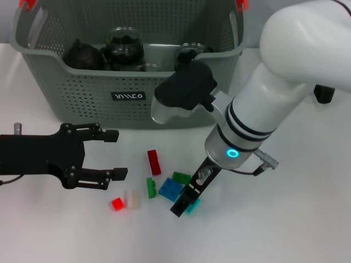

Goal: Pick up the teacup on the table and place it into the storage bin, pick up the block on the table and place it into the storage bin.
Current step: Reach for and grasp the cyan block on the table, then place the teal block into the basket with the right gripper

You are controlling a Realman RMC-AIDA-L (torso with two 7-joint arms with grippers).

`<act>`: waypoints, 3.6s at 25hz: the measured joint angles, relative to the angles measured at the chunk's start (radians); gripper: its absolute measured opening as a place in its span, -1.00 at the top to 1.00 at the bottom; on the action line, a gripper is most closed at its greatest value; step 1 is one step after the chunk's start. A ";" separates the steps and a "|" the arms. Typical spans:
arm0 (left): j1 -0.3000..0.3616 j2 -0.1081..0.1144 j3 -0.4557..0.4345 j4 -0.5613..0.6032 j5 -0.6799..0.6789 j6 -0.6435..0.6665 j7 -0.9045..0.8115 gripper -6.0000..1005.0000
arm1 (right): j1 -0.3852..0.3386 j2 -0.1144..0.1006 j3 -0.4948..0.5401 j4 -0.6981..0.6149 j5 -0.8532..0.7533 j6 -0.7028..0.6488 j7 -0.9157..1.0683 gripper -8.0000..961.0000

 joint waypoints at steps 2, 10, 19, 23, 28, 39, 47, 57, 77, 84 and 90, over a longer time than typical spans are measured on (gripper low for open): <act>0.000 0.000 0.000 0.000 0.000 0.000 0.000 -0.69 | 0.000 0.000 -0.013 -0.001 0.000 0.006 -0.001 -0.92; 0.000 0.000 0.000 0.000 0.000 -0.007 0.001 -0.69 | 0.000 0.000 -0.037 -0.007 0.000 0.012 -0.010 -0.87; 0.000 -0.001 0.002 -0.001 0.000 -0.012 0.002 -0.69 | 0.006 0.001 -0.056 -0.008 -0.001 0.015 -0.010 -0.81; 0.000 -0.001 0.002 -0.002 0.000 -0.013 0.002 -0.69 | 0.007 0.002 -0.057 -0.009 0.000 0.016 -0.010 -0.78; 0.000 -0.002 0.002 -0.003 0.000 -0.014 0.004 -0.69 | 0.009 0.002 -0.058 -0.006 0.000 0.021 -0.011 -0.53; 0.000 -0.002 0.000 -0.013 0.000 -0.016 0.014 -0.69 | 0.009 0.003 -0.085 -0.001 0.000 0.044 -0.012 -0.36; 0.000 -0.002 0.000 -0.015 0.000 -0.017 0.015 -0.69 | 0.009 0.003 -0.102 0.000 0.000 0.047 -0.014 -0.36; 0.000 -0.002 0.000 -0.021 0.000 -0.017 0.016 -0.69 | 0.012 0.003 -0.113 0.000 -0.003 0.049 -0.013 -0.36; 0.001 0.000 0.000 -0.026 0.000 -0.025 0.018 -0.69 | -0.032 -0.017 -0.072 -0.131 -0.057 -0.038 0.028 0.09; 0.001 0.002 -0.015 -0.025 0.000 -0.021 0.015 -0.69 | -0.168 -0.019 0.165 -0.508 -0.231 -0.228 0.036 0.09; -0.004 0.005 -0.025 -0.026 -0.001 -0.019 0.017 -0.69 | -0.141 -0.021 0.400 -0.735 -0.240 -0.315 -0.025 0.09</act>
